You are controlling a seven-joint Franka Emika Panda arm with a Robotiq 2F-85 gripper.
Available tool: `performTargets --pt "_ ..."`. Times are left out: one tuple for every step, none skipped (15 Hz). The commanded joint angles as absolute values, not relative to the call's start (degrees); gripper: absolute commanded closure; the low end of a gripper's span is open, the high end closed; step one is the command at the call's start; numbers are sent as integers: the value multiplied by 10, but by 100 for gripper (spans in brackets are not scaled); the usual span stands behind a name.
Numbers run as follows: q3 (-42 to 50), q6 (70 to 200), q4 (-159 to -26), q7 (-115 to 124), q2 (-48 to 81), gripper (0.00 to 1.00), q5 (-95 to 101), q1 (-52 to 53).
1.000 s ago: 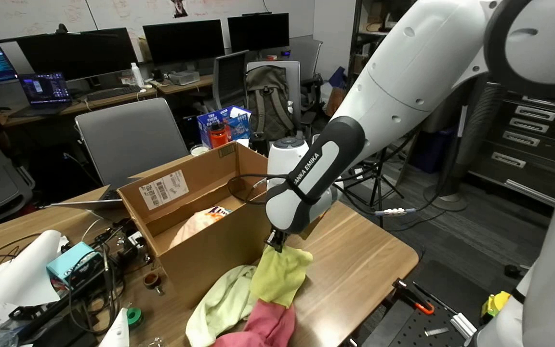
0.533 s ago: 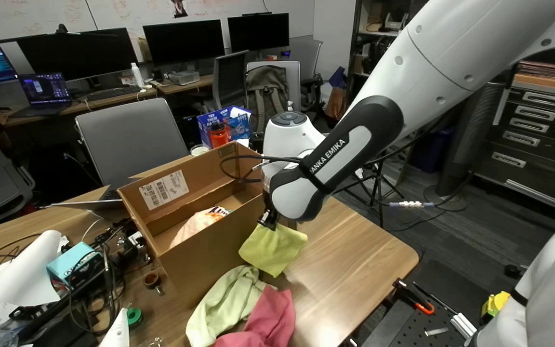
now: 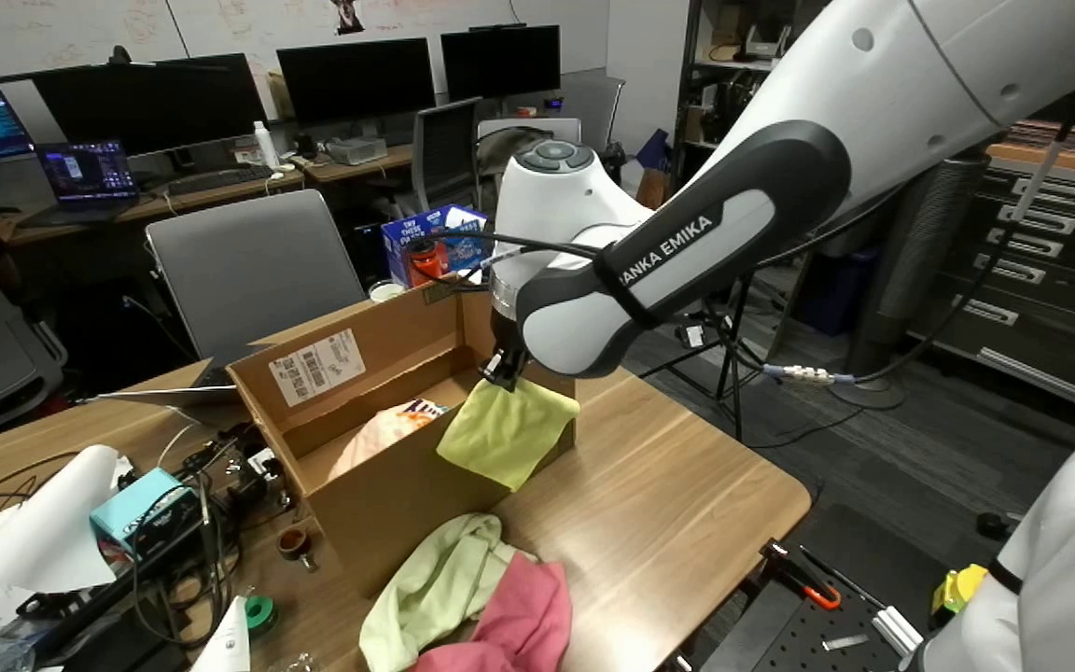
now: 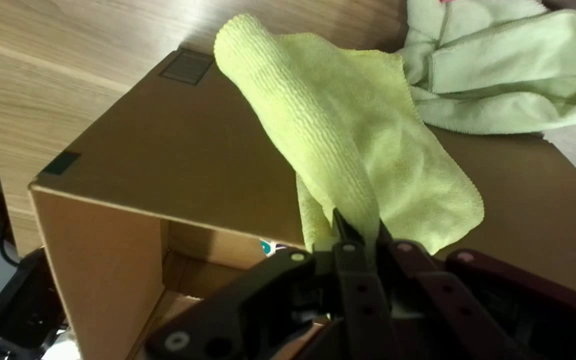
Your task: Put the yellow and pink clothes in the box.
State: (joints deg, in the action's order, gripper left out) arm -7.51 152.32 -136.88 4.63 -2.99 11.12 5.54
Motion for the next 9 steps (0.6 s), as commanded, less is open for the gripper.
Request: performTargets --pt "-80 1493 -1332 84 -50 98 140 56" --pt "-81 1491 -1322 91 -50 98 146 56" --pt "-82 1488 -1309 100 -50 98 151 55" --pt "-83 1485 -1298 106 -49 98 156 55" --pt "-85 1482 -1285 116 -47 98 163 55" --pt "-87 1477 -1269 125 -45 98 169 55" --pt "-88 1473 -1255 133 -44 98 174 56" --pt "-90 1471 -1241 142 -43 98 181 57" --pt "-92 1465 -1225 147 -42 98 182 57"
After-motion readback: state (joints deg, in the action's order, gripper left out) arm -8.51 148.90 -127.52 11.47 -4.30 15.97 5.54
